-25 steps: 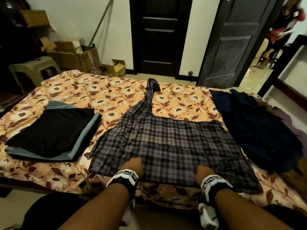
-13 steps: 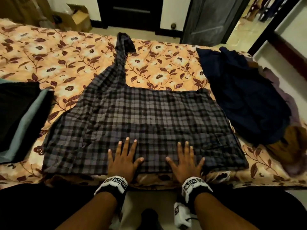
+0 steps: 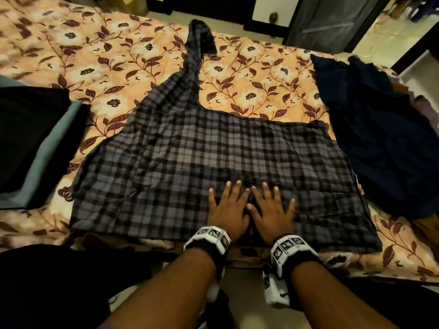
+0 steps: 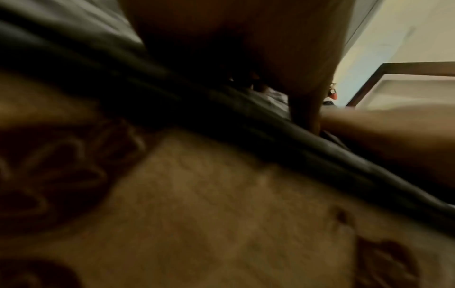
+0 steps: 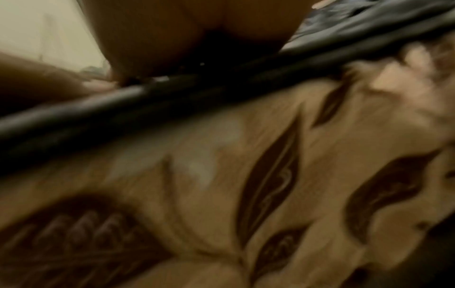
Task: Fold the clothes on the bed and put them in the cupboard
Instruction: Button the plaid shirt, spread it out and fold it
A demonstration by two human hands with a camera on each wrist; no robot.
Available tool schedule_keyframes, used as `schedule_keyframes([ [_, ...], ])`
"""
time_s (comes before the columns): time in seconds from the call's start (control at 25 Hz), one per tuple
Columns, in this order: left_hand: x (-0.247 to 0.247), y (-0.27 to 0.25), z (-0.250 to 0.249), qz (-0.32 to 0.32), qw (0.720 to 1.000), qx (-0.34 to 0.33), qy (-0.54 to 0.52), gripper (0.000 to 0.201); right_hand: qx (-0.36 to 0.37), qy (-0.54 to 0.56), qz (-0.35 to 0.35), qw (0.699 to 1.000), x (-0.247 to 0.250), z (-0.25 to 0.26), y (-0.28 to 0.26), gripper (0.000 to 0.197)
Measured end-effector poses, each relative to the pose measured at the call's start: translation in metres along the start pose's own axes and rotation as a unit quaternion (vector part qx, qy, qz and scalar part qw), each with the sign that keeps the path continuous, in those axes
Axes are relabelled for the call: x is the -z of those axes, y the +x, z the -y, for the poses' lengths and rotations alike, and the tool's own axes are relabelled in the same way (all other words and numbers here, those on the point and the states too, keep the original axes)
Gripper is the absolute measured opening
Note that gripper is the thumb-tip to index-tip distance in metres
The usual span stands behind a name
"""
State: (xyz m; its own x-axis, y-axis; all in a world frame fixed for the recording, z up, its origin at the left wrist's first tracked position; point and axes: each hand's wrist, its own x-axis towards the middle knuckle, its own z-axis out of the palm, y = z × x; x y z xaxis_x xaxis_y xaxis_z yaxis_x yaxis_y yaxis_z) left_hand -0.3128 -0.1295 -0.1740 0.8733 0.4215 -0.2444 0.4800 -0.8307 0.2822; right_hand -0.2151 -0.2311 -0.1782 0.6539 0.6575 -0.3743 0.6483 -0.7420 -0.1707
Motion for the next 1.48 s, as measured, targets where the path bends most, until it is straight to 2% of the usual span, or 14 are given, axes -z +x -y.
schedule_keyframes([
  [0.08, 0.006, 0.009, 0.028, 0.054, 0.996, 0.043, -0.050, 0.086, -0.054, -0.011, 0.033, 0.998, 0.001, -0.017, 0.003, 0.068],
  [0.2, 0.028, -0.006, 0.107, 0.050, 0.988, 0.142, -0.028, 0.099, -0.160, -0.020, 0.052, 0.986, 0.020, -0.072, -0.001, 0.072],
  [0.32, 0.061, -0.021, 0.168, 0.032, 0.977, 0.213, -0.002, 0.111, -0.188, -0.058, 0.027, 0.980, 0.052, -0.100, 0.007, 0.060],
  [0.4, 0.072, -0.005, 0.157, 0.015, 0.983, 0.175, 0.058, 0.090, -0.121, -0.065, -0.057, 0.989, 0.061, -0.085, 0.026, 0.056],
  [0.52, 0.072, 0.028, 0.124, 0.051, 0.994, 0.096, 0.028, 0.070, 0.044, -0.016, -0.007, 0.999, 0.057, -0.034, 0.058, 0.077],
  [0.6, 0.076, 0.044, 0.151, 0.077, 0.986, 0.149, 0.005, 0.064, 0.008, -0.017, 0.041, 0.999, 0.059, -0.047, 0.086, 0.061],
  [0.68, 0.093, 0.055, 0.200, 0.067, 0.969, 0.239, 0.016, 0.064, -0.107, 0.001, 0.030, 0.994, 0.073, -0.106, 0.114, 0.054],
  [0.76, 0.116, 0.068, 0.236, 0.062, 0.955, 0.284, 0.059, 0.061, -0.187, 0.007, -0.004, 0.982, 0.098, -0.168, 0.132, 0.052],
  [0.84, 0.143, 0.087, 0.250, 0.003, 0.959, 0.281, 0.045, 0.049, -0.181, -0.002, -0.070, 0.981, 0.121, -0.191, 0.144, 0.044],
  [0.96, 0.164, 0.131, 0.253, -0.130, 0.956, 0.257, -0.063, 0.041, -0.185, -0.014, -0.140, 0.973, 0.140, -0.184, 0.176, 0.042],
  [1.08, 0.176, 0.164, 0.258, -0.142, 0.921, 0.326, -0.160, 0.063, -0.182, 0.176, -0.142, 0.957, 0.153, -0.180, 0.213, 0.046],
  [1.2, 0.180, 0.185, 0.267, -0.123, 0.881, 0.372, -0.264, 0.047, -0.173, 0.283, -0.143, 0.933, 0.162, -0.178, 0.246, 0.051],
  [1.36, 0.176, 0.207, 0.312, -0.164, 0.840, 0.402, -0.324, 0.030, -0.166, 0.233, -0.148, 0.947, 0.168, -0.177, 0.268, 0.031],
  [1.48, 0.166, 0.221, 0.339, -0.153, 0.788, 0.417, -0.427, 0.034, -0.212, 0.229, -0.205, 0.928, 0.175, -0.184, 0.262, 0.040],
])
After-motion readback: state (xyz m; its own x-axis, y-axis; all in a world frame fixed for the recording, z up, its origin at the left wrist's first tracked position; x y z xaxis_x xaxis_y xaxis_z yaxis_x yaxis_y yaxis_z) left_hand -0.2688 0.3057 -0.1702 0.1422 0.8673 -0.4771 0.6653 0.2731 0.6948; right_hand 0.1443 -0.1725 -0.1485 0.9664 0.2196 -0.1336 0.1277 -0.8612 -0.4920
